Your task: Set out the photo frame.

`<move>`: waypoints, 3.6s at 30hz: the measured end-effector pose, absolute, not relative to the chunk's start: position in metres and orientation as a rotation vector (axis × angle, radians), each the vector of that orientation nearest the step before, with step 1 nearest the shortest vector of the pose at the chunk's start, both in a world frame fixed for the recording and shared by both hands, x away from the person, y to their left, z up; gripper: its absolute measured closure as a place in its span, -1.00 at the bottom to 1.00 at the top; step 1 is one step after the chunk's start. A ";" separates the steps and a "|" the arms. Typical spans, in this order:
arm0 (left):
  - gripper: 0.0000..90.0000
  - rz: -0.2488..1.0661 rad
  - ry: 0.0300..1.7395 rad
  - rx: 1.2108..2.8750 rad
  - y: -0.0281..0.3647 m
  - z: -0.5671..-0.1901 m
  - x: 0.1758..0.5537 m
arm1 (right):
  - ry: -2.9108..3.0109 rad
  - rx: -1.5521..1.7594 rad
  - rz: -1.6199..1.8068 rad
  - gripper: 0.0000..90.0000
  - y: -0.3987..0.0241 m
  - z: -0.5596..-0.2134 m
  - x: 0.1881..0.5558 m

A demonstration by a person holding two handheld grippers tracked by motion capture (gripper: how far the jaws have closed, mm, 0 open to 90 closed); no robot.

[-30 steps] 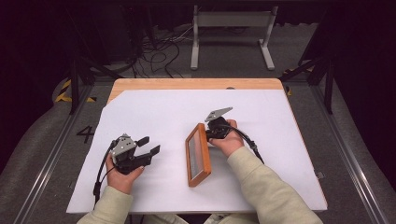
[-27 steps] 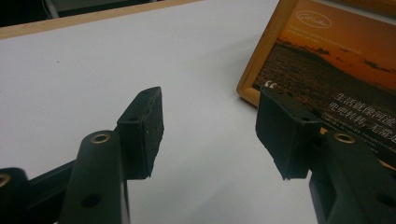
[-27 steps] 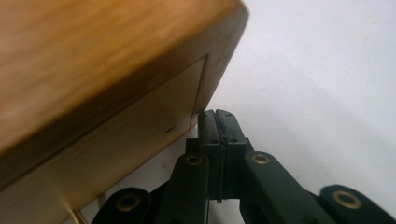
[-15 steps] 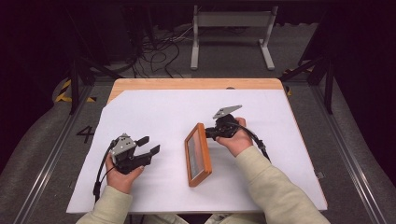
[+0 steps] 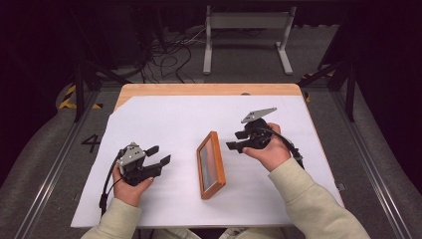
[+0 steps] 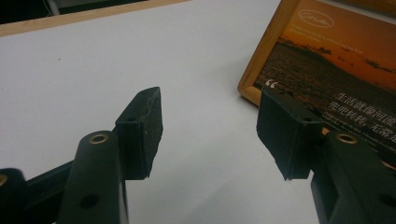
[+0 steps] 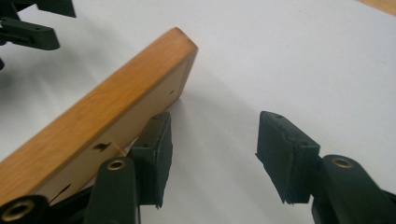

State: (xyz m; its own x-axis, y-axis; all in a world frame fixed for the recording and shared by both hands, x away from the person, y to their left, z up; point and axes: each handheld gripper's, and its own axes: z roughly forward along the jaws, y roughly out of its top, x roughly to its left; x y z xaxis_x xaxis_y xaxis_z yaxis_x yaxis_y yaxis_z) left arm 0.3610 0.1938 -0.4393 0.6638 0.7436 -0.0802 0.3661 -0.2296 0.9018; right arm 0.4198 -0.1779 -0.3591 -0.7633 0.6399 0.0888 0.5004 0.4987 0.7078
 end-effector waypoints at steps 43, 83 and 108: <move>-0.13 0.446 0.873 1.858 0.194 -0.440 0.362 | 2.819 1.103 0.960 -0.61 -0.112 -0.374 0.408; -0.13 0.443 0.873 1.859 0.195 -0.440 0.362 | 2.830 1.385 0.813 0.44 -0.102 -0.376 0.403; -0.14 0.450 0.878 1.847 0.197 -0.439 0.363 | 2.985 0.800 0.708 0.65 -0.126 -0.307 0.425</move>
